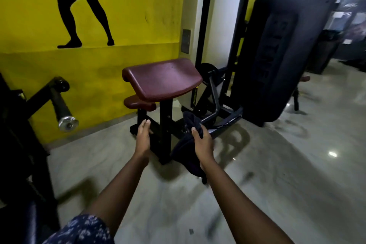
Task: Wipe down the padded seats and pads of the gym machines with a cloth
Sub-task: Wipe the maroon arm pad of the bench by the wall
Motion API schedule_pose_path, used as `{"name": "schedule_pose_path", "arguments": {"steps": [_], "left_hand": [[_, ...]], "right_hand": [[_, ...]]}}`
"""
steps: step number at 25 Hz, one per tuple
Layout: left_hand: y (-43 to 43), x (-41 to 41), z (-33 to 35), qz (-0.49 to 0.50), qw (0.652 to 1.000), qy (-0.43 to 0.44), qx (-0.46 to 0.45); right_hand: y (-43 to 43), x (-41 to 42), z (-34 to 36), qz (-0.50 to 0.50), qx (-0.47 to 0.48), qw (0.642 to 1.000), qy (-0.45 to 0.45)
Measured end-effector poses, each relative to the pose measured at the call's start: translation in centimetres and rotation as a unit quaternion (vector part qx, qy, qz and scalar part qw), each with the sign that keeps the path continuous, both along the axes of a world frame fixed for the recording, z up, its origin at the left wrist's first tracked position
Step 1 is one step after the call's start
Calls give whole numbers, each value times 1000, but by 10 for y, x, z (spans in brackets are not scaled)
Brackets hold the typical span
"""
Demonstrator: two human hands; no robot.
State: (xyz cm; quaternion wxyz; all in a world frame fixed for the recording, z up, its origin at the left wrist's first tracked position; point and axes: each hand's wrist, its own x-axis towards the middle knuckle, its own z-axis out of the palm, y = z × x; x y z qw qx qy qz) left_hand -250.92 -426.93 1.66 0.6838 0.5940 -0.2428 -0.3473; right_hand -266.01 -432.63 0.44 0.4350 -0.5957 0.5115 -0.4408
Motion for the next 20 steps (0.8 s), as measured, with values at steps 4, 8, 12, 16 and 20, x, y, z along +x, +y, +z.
{"name": "schedule_pose_path", "arguments": {"steps": [4, 8, 12, 16, 20], "left_hand": [[-108, 30, 4, 31, 999, -12, 5], [-203, 73, -3, 113, 993, -15, -1], [-287, 107, -14, 211, 977, -1, 34], [-342, 138, -14, 264, 963, 5, 46], [-389, 180, -10, 322, 946, 3, 44]], "right_hand": [[-127, 40, -2, 47, -34, 997, 41], [-242, 93, -5, 137, -95, 984, 66], [-350, 152, 2, 217, -136, 957, 133], [-408, 220, 15, 255, -208, 921, 210], [-432, 298, 2, 287, -324, 846, 313]]}}
